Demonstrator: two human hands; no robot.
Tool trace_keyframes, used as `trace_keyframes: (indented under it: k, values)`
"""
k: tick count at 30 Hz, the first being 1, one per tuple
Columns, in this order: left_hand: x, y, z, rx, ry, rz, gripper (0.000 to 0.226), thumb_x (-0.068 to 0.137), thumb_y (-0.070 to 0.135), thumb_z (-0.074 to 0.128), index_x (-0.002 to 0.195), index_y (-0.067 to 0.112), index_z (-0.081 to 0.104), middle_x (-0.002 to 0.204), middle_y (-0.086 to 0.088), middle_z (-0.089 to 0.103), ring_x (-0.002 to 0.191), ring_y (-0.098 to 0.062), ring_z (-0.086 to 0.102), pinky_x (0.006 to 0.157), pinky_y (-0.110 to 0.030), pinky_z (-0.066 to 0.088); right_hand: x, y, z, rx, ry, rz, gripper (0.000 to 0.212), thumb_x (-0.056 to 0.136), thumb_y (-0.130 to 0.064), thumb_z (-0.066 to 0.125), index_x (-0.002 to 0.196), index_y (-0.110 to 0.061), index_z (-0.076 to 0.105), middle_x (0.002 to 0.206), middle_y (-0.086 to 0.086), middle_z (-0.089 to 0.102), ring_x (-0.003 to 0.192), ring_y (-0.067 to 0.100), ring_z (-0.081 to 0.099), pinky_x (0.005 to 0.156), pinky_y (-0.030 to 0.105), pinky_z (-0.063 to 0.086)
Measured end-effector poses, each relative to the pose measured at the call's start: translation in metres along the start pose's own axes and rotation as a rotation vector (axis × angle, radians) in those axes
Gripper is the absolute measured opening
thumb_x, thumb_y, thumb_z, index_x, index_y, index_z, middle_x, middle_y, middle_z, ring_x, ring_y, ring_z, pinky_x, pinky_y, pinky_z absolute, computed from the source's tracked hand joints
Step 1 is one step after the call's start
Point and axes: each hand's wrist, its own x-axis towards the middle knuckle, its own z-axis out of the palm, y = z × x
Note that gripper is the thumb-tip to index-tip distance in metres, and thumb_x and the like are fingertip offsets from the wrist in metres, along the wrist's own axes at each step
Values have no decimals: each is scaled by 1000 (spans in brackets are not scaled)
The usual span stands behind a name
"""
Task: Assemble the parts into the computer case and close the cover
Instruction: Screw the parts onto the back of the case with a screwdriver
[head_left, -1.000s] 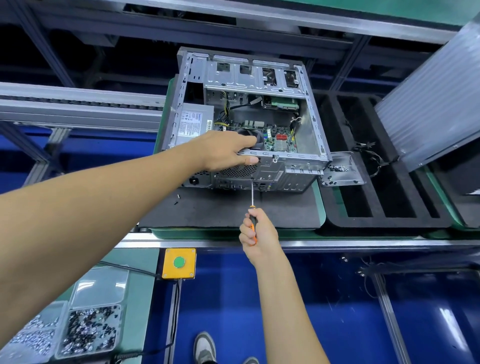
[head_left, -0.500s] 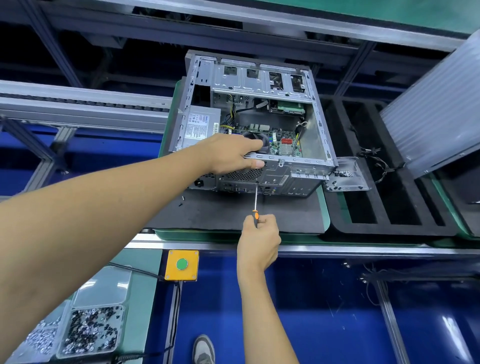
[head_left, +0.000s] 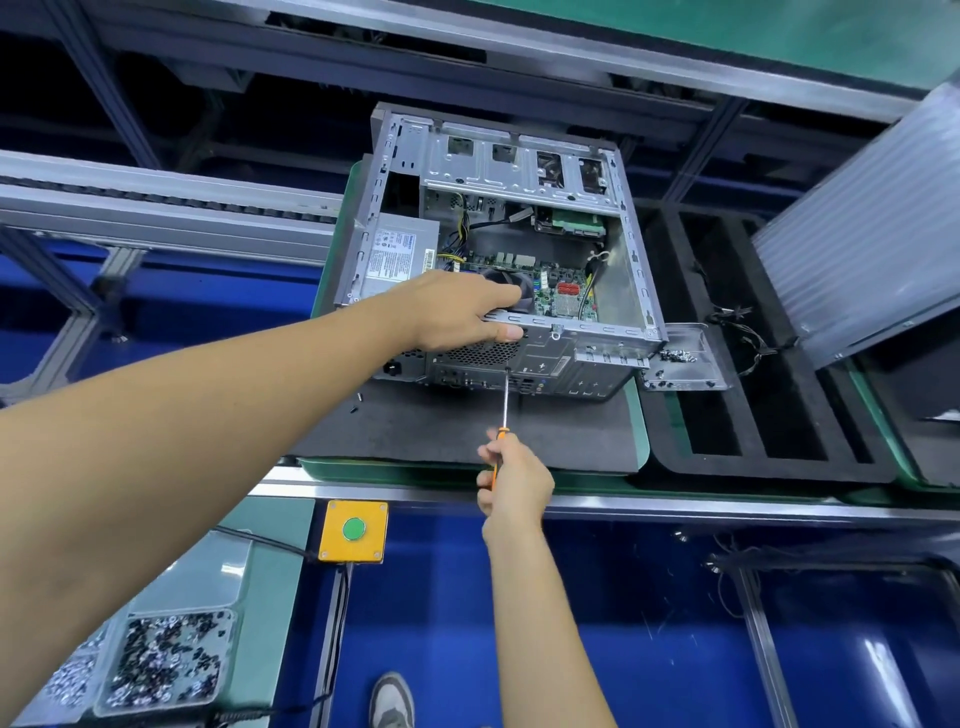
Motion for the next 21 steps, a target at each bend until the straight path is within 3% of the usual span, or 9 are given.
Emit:
trace_keyframes:
  k: [4, 6, 8, 10, 12, 16, 21]
  values:
    - [0, 1, 0, -16, -4, -3, 63, 96, 71, 34, 130, 19, 47, 96, -1, 62, 93, -25, 59, 86, -46, 50, -5, 5, 7, -486, 334, -460, 19, 90, -22, 66, 95, -21, 48, 68, -4, 63, 60, 18, 57, 49, 32, 38]
    - [0, 0, 1, -24, -8, 0, 64, 95, 71, 33, 130, 20, 47, 96, -1, 61, 93, -25, 59, 86, -46, 51, -3, 6, 4, -545, 304, -504, 25, 91, -17, 65, 82, -16, 41, 64, -1, 62, 56, 24, 53, 48, 33, 38]
    - [0, -1, 2, -26, -14, 8, 65, 94, 73, 31, 130, 21, 47, 97, 0, 61, 94, -25, 59, 85, -45, 50, 7, 0, -1, -211, 95, -273, 29, 89, -8, 64, 76, -15, 40, 60, -1, 61, 45, 22, 43, 40, 26, 30]
    - [1, -2, 3, -26, -18, 12, 67, 93, 74, 29, 130, 21, 47, 99, 0, 62, 95, -25, 59, 86, -45, 50, 12, -8, -7, 195, -189, 113, 24, 94, -7, 61, 79, -16, 44, 59, -1, 50, 37, 11, 29, 31, 22, 21]
    - [1, -3, 3, -27, -20, 10, 71, 90, 77, 27, 132, 22, 46, 100, 0, 62, 97, -25, 59, 86, -45, 50, 15, -9, -11, 360, -324, 298, 20, 98, -12, 58, 80, -17, 48, 60, -3, 45, 35, 6, 26, 28, 18, 20]
    - [-1, -2, 1, -42, -9, 1, 63, 94, 74, 32, 131, 25, 46, 96, 3, 61, 95, -25, 59, 84, -43, 49, 12, -8, -12, 435, -390, 389, 23, 96, -16, 61, 74, -15, 54, 58, -5, 45, 34, 5, 30, 28, 17, 23]
    - [-7, 6, -6, -28, 12, -5, 51, 95, 70, 37, 114, 24, 50, 85, 10, 54, 88, -23, 57, 77, -40, 46, 7, -14, -9, 303, -298, 339, 21, 95, -19, 63, 76, -14, 56, 57, -4, 50, 39, 7, 40, 35, 17, 33]
